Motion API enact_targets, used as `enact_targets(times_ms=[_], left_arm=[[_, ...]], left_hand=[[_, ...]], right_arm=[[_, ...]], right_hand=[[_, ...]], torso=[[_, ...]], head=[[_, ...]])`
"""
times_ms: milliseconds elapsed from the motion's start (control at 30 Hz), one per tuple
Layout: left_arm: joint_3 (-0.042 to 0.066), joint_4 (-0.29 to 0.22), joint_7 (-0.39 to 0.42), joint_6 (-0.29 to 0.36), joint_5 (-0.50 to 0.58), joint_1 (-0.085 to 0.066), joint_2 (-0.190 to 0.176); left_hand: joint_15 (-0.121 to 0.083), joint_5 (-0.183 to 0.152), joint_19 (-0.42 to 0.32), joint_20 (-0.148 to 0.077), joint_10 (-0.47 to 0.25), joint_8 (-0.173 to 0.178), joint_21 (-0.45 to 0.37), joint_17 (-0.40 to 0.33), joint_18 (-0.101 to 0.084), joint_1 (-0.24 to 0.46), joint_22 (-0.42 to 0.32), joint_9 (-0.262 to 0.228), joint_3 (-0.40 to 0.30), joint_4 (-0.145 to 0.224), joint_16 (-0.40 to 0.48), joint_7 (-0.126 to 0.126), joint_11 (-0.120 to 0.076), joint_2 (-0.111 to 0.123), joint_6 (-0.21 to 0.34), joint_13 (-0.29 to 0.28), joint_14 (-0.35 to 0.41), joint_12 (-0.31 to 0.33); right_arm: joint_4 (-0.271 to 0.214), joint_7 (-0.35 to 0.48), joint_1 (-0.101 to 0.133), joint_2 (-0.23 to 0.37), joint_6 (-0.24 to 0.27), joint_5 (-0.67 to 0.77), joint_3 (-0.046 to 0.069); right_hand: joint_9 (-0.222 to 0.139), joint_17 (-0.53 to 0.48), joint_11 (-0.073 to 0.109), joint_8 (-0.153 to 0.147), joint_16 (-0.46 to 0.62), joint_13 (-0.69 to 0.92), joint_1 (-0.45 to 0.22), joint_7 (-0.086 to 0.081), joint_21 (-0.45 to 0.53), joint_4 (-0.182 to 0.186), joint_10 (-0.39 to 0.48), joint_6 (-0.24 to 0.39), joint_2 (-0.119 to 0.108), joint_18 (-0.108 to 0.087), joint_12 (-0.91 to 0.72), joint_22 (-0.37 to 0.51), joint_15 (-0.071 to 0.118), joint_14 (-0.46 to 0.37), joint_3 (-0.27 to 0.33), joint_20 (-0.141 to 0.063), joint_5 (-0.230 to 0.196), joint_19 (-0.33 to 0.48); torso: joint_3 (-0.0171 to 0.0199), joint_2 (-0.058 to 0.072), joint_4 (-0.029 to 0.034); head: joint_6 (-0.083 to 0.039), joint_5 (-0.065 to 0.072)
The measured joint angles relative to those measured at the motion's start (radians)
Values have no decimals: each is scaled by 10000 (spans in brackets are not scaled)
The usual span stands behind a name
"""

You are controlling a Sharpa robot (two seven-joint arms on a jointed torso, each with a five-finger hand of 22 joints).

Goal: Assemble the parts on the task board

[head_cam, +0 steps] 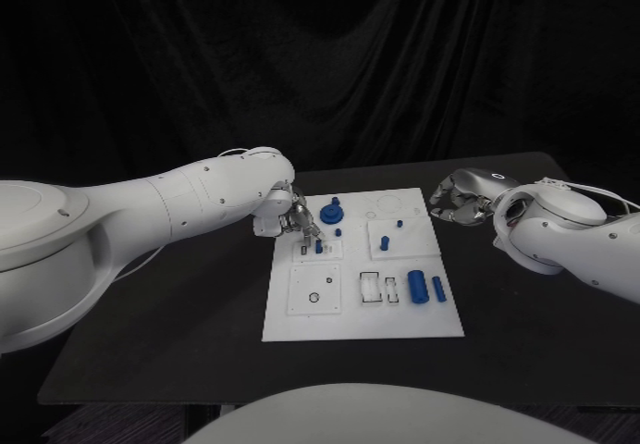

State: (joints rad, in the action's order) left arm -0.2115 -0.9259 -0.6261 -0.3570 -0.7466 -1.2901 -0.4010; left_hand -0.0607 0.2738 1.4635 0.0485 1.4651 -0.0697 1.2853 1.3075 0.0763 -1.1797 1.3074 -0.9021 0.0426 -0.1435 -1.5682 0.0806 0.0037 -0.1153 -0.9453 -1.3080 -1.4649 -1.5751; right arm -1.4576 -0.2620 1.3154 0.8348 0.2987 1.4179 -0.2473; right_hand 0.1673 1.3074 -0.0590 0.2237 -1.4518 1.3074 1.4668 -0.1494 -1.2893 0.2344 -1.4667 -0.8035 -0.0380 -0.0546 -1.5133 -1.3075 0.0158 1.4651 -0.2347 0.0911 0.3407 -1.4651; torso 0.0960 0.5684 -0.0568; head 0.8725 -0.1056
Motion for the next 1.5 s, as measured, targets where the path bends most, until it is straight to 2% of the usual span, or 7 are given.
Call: enact_targets(times_ms=[167,1133,1233,1300,1400,1433,1500], left_arm=[[0,42,53,34,-6,51,51],[4,68,420,32,-17,160,131],[9,62,438,35,-17,160,131],[13,61,452,36,-17,160,131],[13,56,469,36,-16,160,131],[13,56,472,36,-16,161,131],[13,55,477,34,-16,161,131]], left_hand=[[0,192,0,0,35,-51,0,0,0,0,0,-90,-197,197,0,-36,-35,0,-37,0,0,0],[1,191,37,-37,2,-89,-80,0,1,39,0,-199,-414,299,0,-73,-67,-39,-73,1,-1,0],[-36,858,37,-37,2,-89,-91,0,1,34,0,-291,-970,606,0,-78,-67,-34,-68,2,-39,0],[-59,1126,37,-37,2,-88,-134,0,0,104,0,-339,-1435,834,0,-111,-67,76,-34,2,-16,0],[-60,1183,37,-37,2,-87,-133,0,1,226,0,-386,-1791,971,0,-110,-67,206,-34,2,-15,0],[-60,1183,37,-37,2,-87,-133,0,0,417,0,-416,-2212,1109,0,-109,-67,397,-33,2,-15,0],[-60,1247,37,-37,1,-87,-195,0,1,624,0,-481,-2661,1278,0,-108,-67,538,-33,2,-15,0]], right_arm=[[-1,-8,0,-6,-14,0,0],[0,-135,0,-64,-182,0,0],[1,-152,0,-63,-214,0,0],[2,-162,0,-61,-233,0,0],[2,-181,0,-59,-264,0,0],[2,-185,0,-59,-274,0,0],[2,-196,0,-60,-293,0,0]], right_hand=[[0,0,0,0,0,0,0,0,38,0,0,0,0,0,0,0,0,0,0,0,0,0],[2,0,0,0,38,-1,0,0,88,-28,0,0,0,-1,-1,1,0,0,-27,36,35,37],[2,0,0,0,38,1,0,36,88,-28,0,-36,0,0,-1,1,0,0,-27,36,35,37],[2,0,0,0,38,7,0,36,88,-28,0,-36,0,-1,-1,1,0,0,-27,36,35,36],[2,0,0,0,37,6,0,36,88,-28,0,-36,0,-1,-1,1,0,0,-27,36,35,36],[1,0,0,0,37,6,0,36,88,-28,0,-36,0,-1,-1,1,0,0,-27,36,35,36],[1,0,0,0,37,6,0,36,88,-6,0,-36,0,0,-1,1,0,0,-49,36,35,36]], torso=[[2,-5,0],[4,-3,16],[3,-5,16],[1,-5,16],[0,-6,16],[0,-6,16],[0,-6,16]], head=[[0,0],[0,29],[0,33],[0,23],[0,12],[0,12],[0,11]])
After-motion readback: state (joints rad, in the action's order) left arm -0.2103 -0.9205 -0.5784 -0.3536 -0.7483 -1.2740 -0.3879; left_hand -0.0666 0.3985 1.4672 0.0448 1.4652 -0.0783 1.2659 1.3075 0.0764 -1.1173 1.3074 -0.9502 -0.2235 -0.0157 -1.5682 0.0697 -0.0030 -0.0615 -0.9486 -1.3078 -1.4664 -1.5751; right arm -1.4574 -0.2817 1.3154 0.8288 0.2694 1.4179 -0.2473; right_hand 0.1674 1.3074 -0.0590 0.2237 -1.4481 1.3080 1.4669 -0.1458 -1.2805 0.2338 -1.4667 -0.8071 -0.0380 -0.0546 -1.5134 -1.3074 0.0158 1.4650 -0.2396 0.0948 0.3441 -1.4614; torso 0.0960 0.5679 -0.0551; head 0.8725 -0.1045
